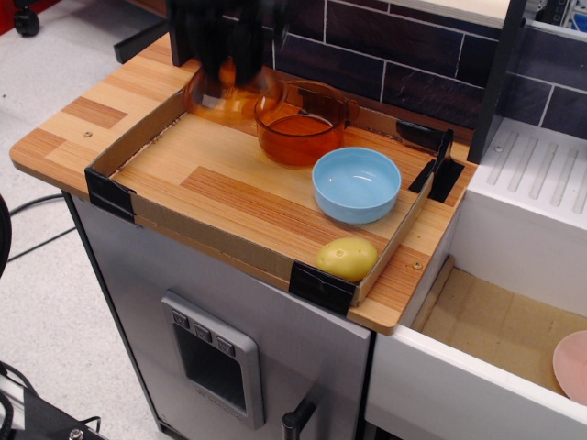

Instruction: Put lid on pot

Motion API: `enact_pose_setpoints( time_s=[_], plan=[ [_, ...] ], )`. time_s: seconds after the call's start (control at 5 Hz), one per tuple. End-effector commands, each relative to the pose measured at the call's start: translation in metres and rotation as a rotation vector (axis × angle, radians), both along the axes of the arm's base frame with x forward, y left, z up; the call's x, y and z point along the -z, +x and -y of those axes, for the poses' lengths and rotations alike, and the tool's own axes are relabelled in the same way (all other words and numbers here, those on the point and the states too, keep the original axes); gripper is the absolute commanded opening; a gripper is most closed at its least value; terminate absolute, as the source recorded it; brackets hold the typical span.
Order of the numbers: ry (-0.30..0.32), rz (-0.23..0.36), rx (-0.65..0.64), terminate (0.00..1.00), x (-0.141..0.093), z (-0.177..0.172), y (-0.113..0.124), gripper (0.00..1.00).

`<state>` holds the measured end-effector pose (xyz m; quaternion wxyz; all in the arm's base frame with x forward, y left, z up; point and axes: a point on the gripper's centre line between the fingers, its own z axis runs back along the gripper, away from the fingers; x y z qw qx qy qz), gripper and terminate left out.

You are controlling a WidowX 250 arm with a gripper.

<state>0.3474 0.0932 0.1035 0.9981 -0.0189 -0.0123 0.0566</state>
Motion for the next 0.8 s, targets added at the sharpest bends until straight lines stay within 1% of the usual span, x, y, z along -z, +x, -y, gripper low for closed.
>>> enact_pose_setpoints(
  time_s=[0.0, 0.2, 0.4, 0.6],
  plan=[
    [0.011, 0.023, -0.032, 0.0, -0.004, 0.017, 0.017, 0.0],
    [0.027, 0.008, -0.038, 0.0, 0.011, 0.025, 0.023, 0.0],
    [0.043, 0.001, -0.061, 0.0, 0.021, 0.029, 0.034, 0.0],
    [0.034, -0.011, -0.088, 0.0, 0.024, 0.028, 0.045, 0.0]
  ],
)
